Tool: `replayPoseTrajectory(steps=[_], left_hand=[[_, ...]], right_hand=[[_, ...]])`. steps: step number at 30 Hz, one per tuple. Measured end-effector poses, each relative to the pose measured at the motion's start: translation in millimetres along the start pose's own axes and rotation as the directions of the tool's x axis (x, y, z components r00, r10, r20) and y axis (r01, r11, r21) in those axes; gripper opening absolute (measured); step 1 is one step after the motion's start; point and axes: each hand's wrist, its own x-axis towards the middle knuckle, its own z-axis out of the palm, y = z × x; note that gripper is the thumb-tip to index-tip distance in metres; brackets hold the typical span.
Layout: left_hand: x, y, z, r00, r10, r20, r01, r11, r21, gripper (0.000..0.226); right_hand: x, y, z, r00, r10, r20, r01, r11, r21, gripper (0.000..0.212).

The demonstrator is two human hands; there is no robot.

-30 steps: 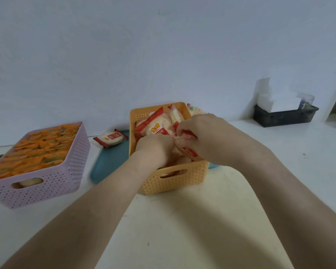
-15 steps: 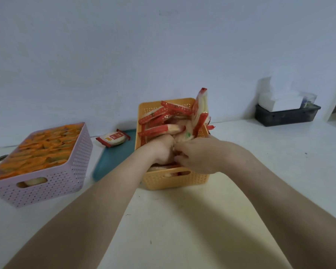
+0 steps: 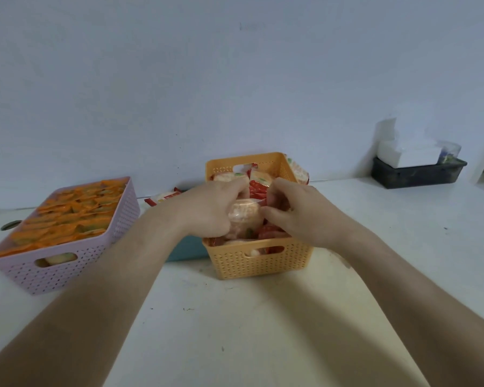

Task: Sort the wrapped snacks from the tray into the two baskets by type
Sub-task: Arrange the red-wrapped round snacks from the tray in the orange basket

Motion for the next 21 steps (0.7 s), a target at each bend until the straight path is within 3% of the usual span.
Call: replayPoseTrajectory(steps=[4,10,12,16,19,21], left_hand=[[-6,0,-1,0.992,0.031,-0.119,-0.038,0.998,-0.059,0.049],[-8,5,2,0.997,0.042,-0.065,-0.044,0.998,-0.044,0.068],[-8,0,1,0.995,0.008,-0.101,-0.022,0.99,-0.137,0.063],[-13,-6,-1,0.951,-0.073,-0.302,-0.031,0.945,-0.326,0.046],[-22,1,-3,0.919,0.013,-0.394,-0.048,0.996,-0.08,0.035],[-24,10,-4,0.942,0.099,-0.319,-0.068,0.992,0.108,0.029]], right_hand=[[0,2,-1,0.999,0.023,0.026,-0.025,0.997,0.067,0.023],[1,0,1,0.993,0.026,0.115,-0.014,0.994,-0.109,0.022],[2,-1,0,0.992,0.04,0.12,-0.025,0.992,-0.123,0.023],[3,1,-1,0.989,0.039,0.14,-0.019,0.99,-0.139,0.015],[5,0,0,0.978,0.034,0.205,0.001,0.986,-0.168,0.017],[6,-2,-1,0.969,0.043,0.244,-0.003,0.987,-0.161,0.018]])
